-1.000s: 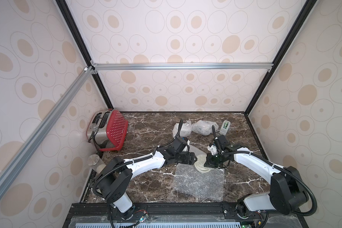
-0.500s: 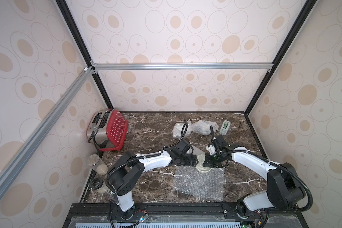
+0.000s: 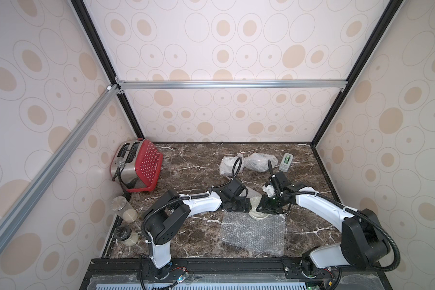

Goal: Wrap bowls in bubble wrap
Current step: Wrap the bowl in bubble wrap.

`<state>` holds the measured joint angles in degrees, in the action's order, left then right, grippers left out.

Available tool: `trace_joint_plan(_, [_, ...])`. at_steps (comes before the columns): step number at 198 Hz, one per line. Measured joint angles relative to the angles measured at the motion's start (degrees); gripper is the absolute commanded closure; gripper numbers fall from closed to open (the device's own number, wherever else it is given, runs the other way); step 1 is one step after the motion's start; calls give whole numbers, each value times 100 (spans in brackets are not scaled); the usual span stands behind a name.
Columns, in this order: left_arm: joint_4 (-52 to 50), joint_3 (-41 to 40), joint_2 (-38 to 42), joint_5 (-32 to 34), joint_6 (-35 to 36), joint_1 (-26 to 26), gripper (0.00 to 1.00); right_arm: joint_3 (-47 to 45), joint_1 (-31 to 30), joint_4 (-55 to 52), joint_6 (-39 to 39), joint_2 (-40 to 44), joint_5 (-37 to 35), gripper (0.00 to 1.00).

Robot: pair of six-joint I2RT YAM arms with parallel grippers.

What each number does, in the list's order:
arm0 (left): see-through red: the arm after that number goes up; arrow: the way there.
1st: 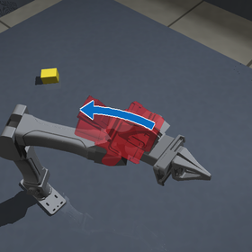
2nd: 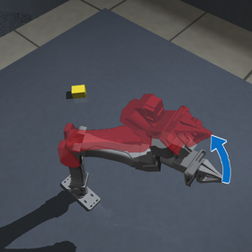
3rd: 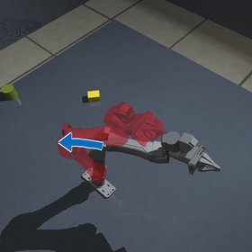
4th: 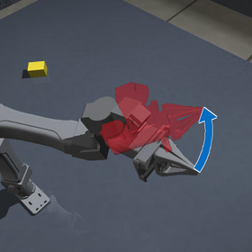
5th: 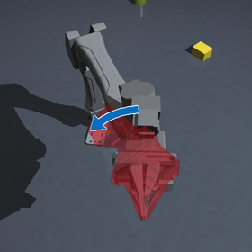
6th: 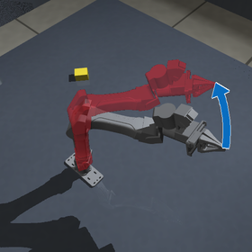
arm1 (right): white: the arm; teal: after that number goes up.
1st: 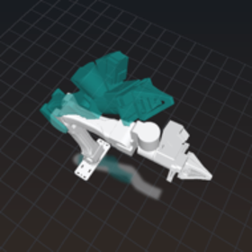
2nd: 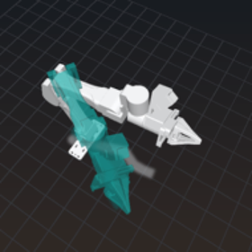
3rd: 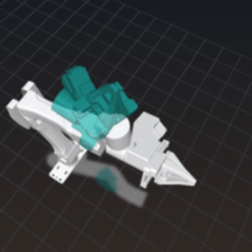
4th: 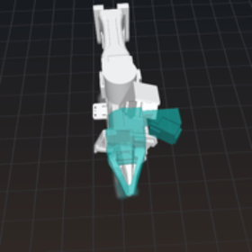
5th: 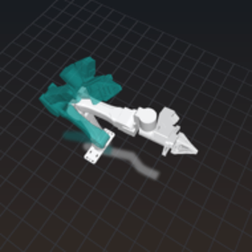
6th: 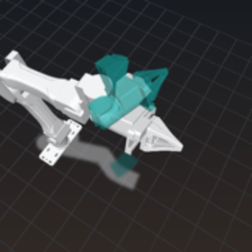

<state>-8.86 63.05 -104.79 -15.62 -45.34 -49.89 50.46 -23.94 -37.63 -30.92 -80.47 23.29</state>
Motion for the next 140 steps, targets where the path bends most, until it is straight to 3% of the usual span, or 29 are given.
trace_joint_plan(55, [0,0,0,31,2,0,26,474,168,-431,103,431,-142,62])
trace_joint_plan(72, [-2,0,0,39,4,0,26,697,348,-538,271,413,-332,54])
trace_joint_plan(103, [-2,0,0,52,7,0,26,1080,483,-785,822,24,-1086,48])
trace_joint_plan(140, [-2,0,0,52,7,0,26,1152,483,-822,1491,-485,-1137,48])
